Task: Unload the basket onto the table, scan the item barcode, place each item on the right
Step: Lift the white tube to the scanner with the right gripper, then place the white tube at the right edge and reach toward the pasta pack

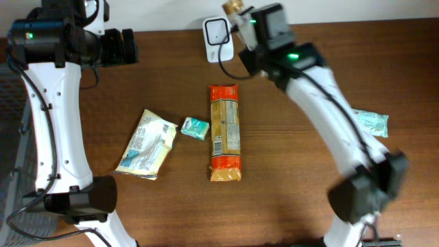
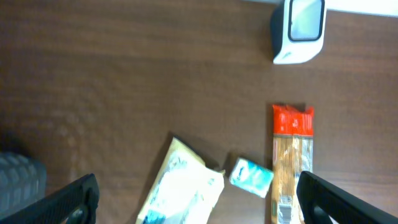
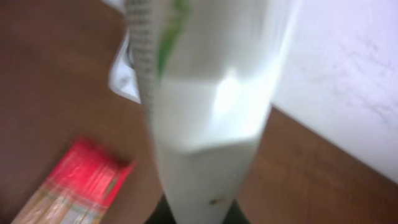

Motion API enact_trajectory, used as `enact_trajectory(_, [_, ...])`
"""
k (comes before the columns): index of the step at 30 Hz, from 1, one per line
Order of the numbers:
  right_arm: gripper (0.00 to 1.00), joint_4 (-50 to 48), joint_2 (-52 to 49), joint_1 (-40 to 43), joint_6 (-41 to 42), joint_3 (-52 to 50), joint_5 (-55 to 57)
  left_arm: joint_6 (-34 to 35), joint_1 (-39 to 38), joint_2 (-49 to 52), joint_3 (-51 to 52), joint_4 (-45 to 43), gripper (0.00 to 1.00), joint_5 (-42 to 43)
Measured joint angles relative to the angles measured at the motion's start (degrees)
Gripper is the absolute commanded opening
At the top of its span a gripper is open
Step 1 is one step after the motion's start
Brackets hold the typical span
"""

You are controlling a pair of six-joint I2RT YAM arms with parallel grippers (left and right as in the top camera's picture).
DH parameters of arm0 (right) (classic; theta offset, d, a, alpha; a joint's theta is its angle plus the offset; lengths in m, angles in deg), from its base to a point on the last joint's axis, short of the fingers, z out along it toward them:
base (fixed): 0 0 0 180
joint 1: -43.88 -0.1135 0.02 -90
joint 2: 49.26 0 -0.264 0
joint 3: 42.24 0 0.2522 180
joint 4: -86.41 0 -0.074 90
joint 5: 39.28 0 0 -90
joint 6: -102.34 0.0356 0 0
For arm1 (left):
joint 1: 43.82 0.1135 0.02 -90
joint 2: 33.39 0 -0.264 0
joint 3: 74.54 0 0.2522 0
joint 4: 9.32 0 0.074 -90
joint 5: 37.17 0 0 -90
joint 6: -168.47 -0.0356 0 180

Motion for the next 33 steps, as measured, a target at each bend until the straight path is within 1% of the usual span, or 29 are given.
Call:
enact_trajectory(2, [0.04,-14.29,-9.49,-0.42,-6.27,-0.31,8.00,0.02,0.00,-0.02,-0.02,-0.13,0.99,0.00])
enact_trajectory(3, [0.04,-18.84,-12.61,-0.42,-9.38,-0.37,10.05,0.02,0.00,-0.02,-0.02,0.02,0.99,0.00])
enact_trajectory(6, [0.04,-37.07,-18.97,-0.46,-20.85,-0.76,13.16,0.00,0.00,0.00,0.00,-0.09,0.99,-0.07])
enact_trajectory(8, [0.04,-42.95,-21.84,-0.46,-26.84,-0.72,13.68,0.02,0.00,0.00,0.00,-0.02,0.99,0.02])
enact_trajectory(10, [0.04,-44.33,-24.50,-0.46,-31.39,-0.72,13.84,0.02,0.00,0.00,0.00,0.04,0.99,0.00])
enact_trajectory(12, [0.04,-44.30,-26.32,-0.46,-33.24,-0.72,13.84,0.02,0.00,0.00,0.00,0.00,0.99,0.00])
enact_trajectory(16, [0.04,-43.76,-26.60,-0.48,-34.34,-0.70,13.86,0.02,0.00,0.00,0.00,0.00,0.99,0.00])
enact_trajectory(22, [0.04,-42.62,-26.60,-2.29,-33.42,-0.70,14.08,0.02,0.00,0.00,0.00,0.00,0.99,0.02])
enact_trajectory(23, [0.04,-40.76,-26.53,-2.89,-31.19,-0.68,13.77,0.02,0.00,0.00,0.00,-0.02,0.99,0.00])
enact_trajectory(24, [0.04,-34.91,-25.86,-3.06,-28.46,-0.52,12.13,0.02,0.00,0.00,0.00,-0.02,0.99,0.00])
enact_trajectory(26, [0.04,-27.58,-22.97,-3.13,-22.69,-0.46,8.98,0.02,0.00,0.00,0.00,0.02,0.99,0.02])
enact_trajectory(27, [0.04,-19.19,-18.97,-3.13,-18.64,-0.68,6.99,0.02,0.00,0.00,0.00,0.09,0.99,0.04])
enact_trajectory(28, [0.04,-14.64,-13.99,-2.95,-13.07,-0.92,2.97,0.02,0.00,0.00,0.00,0.00,0.99,0.00])
enact_trajectory(30, [0.04,1.88,-0.72,-1.84,1.92,-0.42,-5.44,0.02,0.00,0.00,0.00,0.11,0.99,0.04])
enact_trajectory(32, [0.04,13.68,7.48,0.66,9.60,0.87,-8.52,0.00,0.00,0.00,0.00,-0.09,0.99,0.00])
enact_trajectory(33, [0.04,22.73,11.54,3.82,15.43,1.14,-9.38,0.02,0.00,0.00,0.00,-0.04,0.99,0.00])
